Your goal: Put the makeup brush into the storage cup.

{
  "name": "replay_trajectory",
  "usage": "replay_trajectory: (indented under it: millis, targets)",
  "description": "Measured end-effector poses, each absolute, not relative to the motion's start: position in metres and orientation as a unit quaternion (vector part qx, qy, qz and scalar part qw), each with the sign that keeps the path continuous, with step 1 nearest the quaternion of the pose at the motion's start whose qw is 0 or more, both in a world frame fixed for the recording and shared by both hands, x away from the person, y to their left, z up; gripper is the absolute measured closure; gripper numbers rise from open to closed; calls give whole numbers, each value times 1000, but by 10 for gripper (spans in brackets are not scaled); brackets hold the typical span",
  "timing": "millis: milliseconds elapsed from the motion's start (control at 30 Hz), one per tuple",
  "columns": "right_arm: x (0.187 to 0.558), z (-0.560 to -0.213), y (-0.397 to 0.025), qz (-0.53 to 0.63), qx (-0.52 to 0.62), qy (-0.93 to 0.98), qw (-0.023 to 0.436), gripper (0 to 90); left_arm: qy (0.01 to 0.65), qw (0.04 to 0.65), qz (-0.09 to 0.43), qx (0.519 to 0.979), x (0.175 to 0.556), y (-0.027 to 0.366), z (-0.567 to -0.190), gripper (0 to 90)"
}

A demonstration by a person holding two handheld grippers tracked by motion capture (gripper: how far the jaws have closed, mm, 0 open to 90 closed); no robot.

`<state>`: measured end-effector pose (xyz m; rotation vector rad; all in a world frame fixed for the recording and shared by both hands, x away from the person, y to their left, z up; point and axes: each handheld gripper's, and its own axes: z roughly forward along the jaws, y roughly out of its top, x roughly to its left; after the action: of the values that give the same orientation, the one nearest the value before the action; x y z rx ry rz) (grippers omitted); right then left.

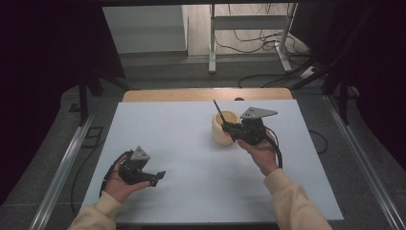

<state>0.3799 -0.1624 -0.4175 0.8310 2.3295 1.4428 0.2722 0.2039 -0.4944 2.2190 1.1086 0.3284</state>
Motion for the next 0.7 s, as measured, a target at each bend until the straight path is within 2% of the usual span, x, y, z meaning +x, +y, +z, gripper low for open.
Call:
replay_trajectory:
  millis: [700]
  targets:
    - [389,-408,-163,511,294,794,147,826,420,316,124,841,272,205,-493,147]
